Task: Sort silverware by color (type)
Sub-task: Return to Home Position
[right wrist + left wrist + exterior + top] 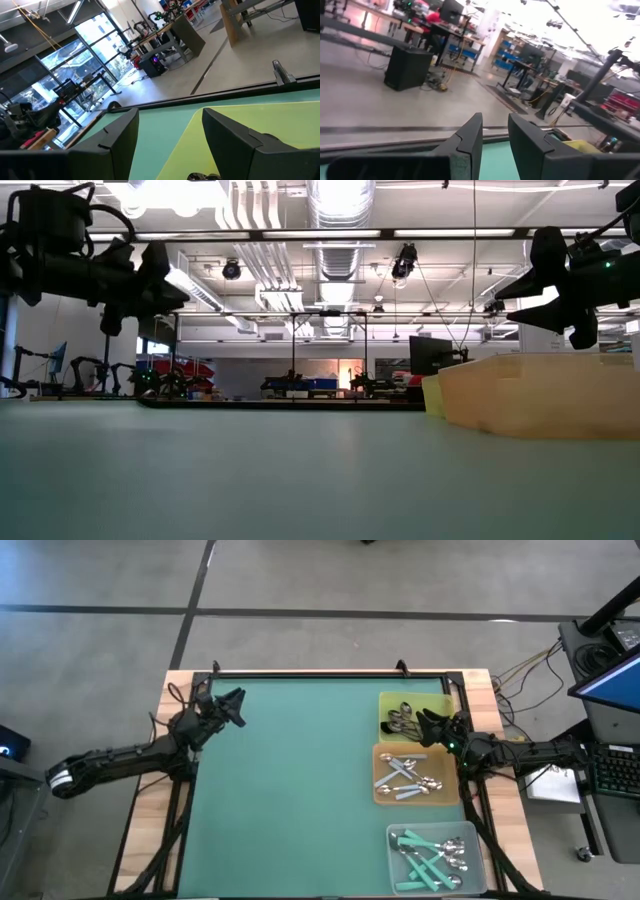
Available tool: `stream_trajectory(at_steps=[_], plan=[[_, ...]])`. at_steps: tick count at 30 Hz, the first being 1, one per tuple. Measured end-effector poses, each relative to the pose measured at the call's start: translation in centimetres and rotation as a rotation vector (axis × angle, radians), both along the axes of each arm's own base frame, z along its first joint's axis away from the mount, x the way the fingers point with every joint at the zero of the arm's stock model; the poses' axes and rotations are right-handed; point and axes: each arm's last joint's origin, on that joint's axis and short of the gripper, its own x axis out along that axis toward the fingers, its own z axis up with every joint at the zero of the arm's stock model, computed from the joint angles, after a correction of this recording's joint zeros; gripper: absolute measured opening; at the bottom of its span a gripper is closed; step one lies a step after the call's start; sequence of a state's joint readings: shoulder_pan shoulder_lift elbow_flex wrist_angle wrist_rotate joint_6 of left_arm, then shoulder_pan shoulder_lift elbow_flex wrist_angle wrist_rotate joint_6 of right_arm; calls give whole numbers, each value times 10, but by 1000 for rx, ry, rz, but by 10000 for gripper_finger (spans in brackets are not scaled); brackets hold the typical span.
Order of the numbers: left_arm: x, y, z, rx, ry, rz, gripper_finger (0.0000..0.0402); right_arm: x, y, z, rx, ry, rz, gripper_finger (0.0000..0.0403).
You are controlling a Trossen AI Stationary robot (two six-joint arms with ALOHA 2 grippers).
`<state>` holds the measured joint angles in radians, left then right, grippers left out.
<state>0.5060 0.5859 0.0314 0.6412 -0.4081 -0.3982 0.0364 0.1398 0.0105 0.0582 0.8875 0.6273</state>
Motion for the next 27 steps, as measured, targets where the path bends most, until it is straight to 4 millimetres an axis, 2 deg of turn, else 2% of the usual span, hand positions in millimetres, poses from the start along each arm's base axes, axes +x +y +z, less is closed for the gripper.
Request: stream_trajectory(at_steps=[8,24,27], plan=[[-3,-1,-10,-64,94,20,75,0,0,0,0,0,0,210],[-4,-2,-7,-57,81,22,75,0,0,0,0,0,0,210],[-7,-4,-3,-31,34,12,75,0,0,0,0,0,0,210]])
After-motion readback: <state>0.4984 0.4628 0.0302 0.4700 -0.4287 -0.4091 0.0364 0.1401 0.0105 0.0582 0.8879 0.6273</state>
